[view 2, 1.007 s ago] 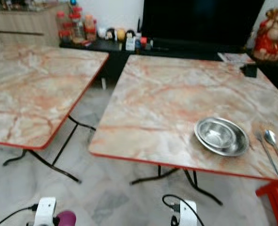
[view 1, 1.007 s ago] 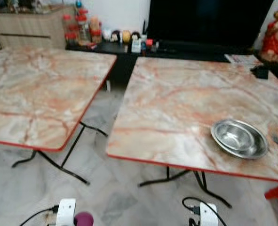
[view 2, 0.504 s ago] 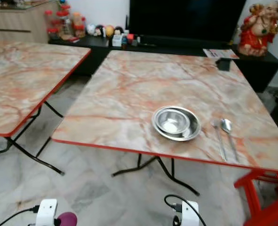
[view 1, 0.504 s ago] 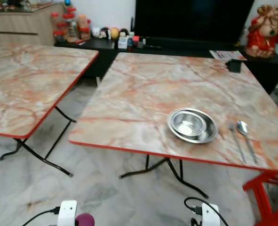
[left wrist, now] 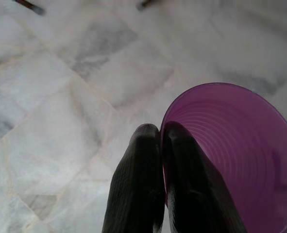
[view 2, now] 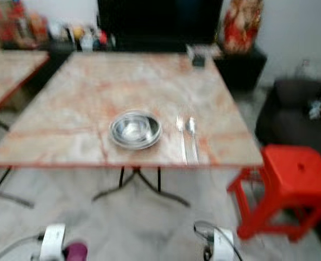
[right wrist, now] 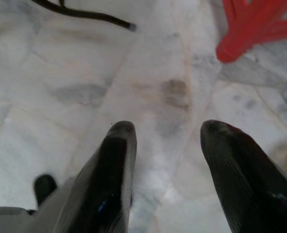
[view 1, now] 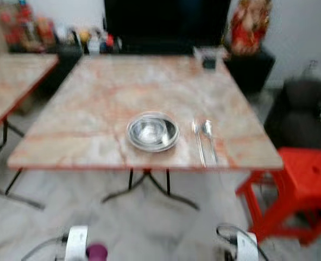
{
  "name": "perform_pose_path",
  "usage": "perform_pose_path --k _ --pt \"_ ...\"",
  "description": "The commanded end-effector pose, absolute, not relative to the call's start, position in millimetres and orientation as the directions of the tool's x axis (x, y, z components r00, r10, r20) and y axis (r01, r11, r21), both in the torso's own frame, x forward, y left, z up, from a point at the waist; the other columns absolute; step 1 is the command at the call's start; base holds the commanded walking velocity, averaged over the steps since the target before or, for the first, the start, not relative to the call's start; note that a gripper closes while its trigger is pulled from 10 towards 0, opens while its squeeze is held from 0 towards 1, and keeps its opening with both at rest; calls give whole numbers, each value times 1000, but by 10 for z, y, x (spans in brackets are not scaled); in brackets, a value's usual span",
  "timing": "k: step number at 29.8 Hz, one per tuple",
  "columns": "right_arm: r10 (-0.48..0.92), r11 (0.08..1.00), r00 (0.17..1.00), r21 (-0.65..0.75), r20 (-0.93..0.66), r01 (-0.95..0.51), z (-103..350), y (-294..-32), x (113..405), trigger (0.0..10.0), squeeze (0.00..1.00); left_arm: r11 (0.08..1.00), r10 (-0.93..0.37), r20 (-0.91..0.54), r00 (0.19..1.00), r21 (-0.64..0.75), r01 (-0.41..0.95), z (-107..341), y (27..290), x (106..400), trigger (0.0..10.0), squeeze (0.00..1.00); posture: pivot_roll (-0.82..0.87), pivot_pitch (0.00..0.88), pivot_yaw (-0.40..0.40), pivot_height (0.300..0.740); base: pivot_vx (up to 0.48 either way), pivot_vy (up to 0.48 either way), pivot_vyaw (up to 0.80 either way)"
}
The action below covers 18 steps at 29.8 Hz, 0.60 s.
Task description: Setting the table
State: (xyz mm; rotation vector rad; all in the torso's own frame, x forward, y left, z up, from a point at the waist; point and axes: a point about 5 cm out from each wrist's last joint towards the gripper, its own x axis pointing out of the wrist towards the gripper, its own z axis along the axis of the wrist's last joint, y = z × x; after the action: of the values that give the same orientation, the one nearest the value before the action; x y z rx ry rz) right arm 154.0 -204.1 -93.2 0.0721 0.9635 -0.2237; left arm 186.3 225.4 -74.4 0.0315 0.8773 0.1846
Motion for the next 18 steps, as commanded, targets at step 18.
perform_pose_path --k 18 --pt "-140 983 572 -45 -808 177 -895 -2048 1625 10000 0 572 816 -176 550 376 -729 2 3315 1922 10000 0 42 0 -37 728 0 0 0"
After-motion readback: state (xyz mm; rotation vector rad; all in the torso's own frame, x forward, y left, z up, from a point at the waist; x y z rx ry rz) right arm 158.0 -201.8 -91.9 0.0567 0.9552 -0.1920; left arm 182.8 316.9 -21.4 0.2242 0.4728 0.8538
